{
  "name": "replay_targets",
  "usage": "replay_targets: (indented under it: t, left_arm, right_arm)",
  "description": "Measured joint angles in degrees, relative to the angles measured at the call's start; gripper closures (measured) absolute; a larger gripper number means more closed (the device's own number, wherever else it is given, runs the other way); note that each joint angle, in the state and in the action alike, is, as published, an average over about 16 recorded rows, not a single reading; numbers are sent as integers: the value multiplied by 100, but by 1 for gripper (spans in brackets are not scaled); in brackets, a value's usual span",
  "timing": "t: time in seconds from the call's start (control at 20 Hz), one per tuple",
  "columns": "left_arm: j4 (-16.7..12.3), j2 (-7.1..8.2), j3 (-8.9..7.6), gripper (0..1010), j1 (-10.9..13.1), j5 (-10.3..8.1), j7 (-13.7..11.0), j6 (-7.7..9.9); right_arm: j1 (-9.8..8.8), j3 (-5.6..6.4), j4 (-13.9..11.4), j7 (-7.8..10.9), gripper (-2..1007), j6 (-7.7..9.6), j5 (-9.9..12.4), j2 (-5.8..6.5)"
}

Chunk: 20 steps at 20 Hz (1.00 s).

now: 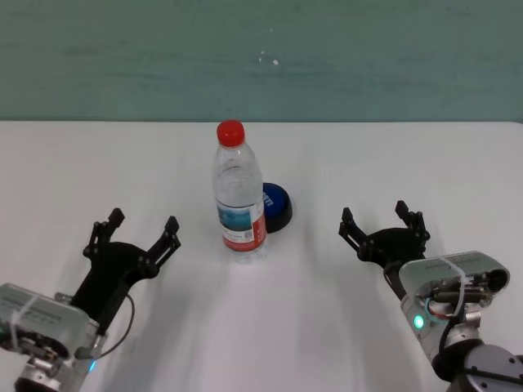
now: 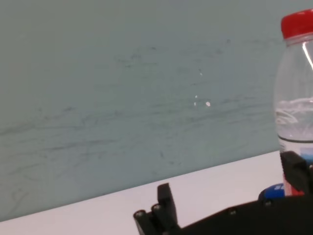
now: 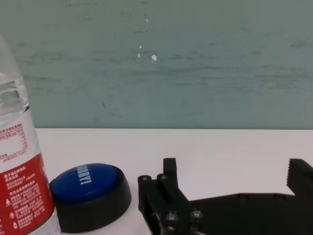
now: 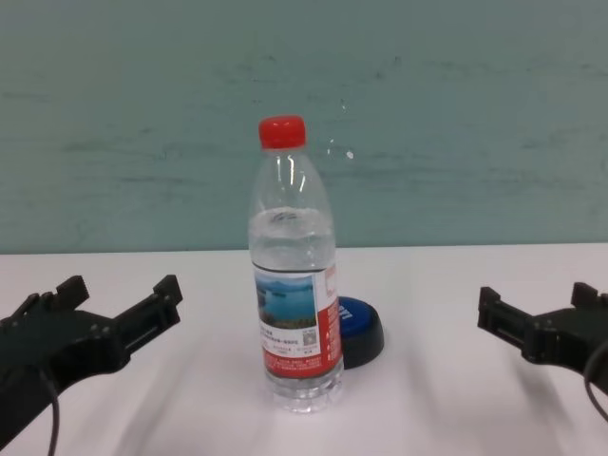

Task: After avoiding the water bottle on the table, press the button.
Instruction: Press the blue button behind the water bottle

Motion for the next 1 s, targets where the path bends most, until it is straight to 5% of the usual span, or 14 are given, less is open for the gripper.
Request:
replay_targets:
  t: [0.45, 1.0]
  left_arm:
    - [35, -32, 31, 0, -27, 80, 49, -2]
    - [38, -32, 27, 0, -29, 79, 50, 6]
  right_arm:
    - [45, 43, 39, 98, 1, 6, 11, -10]
    - [348, 241, 297, 564, 1, 69, 73, -65]
